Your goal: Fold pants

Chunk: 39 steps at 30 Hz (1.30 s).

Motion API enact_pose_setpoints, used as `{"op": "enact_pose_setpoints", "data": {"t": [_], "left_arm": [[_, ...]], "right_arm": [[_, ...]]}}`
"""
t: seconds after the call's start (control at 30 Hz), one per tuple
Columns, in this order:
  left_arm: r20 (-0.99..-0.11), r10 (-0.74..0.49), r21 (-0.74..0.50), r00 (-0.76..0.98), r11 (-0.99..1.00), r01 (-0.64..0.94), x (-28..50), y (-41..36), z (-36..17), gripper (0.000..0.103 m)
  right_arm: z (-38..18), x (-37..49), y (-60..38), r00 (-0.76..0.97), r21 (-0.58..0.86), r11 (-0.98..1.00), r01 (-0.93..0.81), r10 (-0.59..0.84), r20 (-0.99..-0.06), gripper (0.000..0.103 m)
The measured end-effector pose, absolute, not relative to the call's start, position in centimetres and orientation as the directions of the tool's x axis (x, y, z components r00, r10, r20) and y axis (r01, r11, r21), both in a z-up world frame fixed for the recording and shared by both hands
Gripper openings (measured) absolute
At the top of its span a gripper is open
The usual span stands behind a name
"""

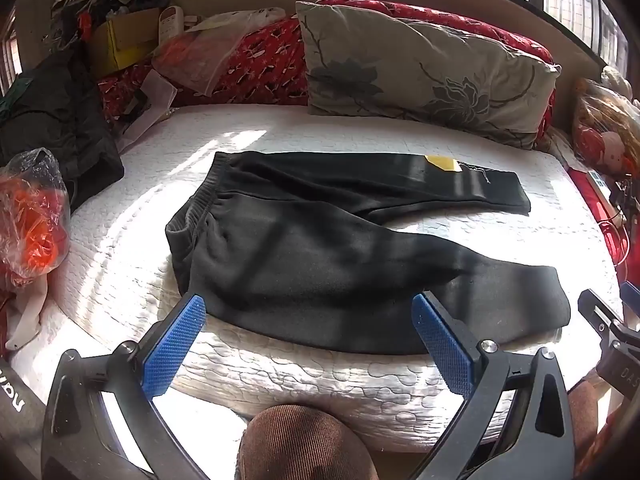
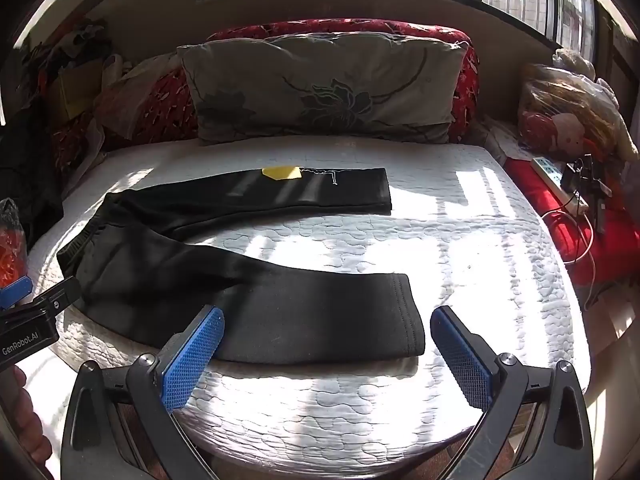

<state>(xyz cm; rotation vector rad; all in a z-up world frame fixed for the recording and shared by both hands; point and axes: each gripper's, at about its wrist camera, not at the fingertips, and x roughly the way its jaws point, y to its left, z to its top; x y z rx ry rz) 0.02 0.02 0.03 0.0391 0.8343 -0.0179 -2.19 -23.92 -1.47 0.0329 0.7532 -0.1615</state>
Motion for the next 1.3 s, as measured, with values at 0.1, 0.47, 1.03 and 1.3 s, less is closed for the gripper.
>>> {"op": "enact_pose_setpoints", "data": {"t": [0.1, 0.47, 1.03, 1.3], "left_arm": [[-0.738, 0.0, 0.027, 0.675, 0.999, 0.029, 0.1, 0.1, 0.2, 0.103], [-0.736, -0.004, 0.025, 0.677, 0.999, 0.033, 0.1, 0.2, 0.3, 0.103], [-0.748, -0.002, 0.03, 0.663, 0.999, 0.038, 0.7, -0.3, 0.3, 0.103], [-0.772, 0.002, 0.032, 0.636, 0.999, 0.036, 1.2, -0.3, -0.1, 0.103]], "right_arm": [[-1.3, -2.2, -23.9, 0.722, -0.03, 0.988, 0.155, -0.134, -0.679, 0.103], [-1.3, -2.2, -24.0, 0.723, -0.026, 0.988, 0.154, -0.131, -0.678, 0.103], [-1.7, -1.7, -23.8, 0.711, -0.033, 0.988, 0.149, -0.131, -0.691, 0.103], [-2.0, -1.5, -23.8, 0.704, -0.035, 0.988, 0.147, -0.13, -0.698, 0.103]]}}
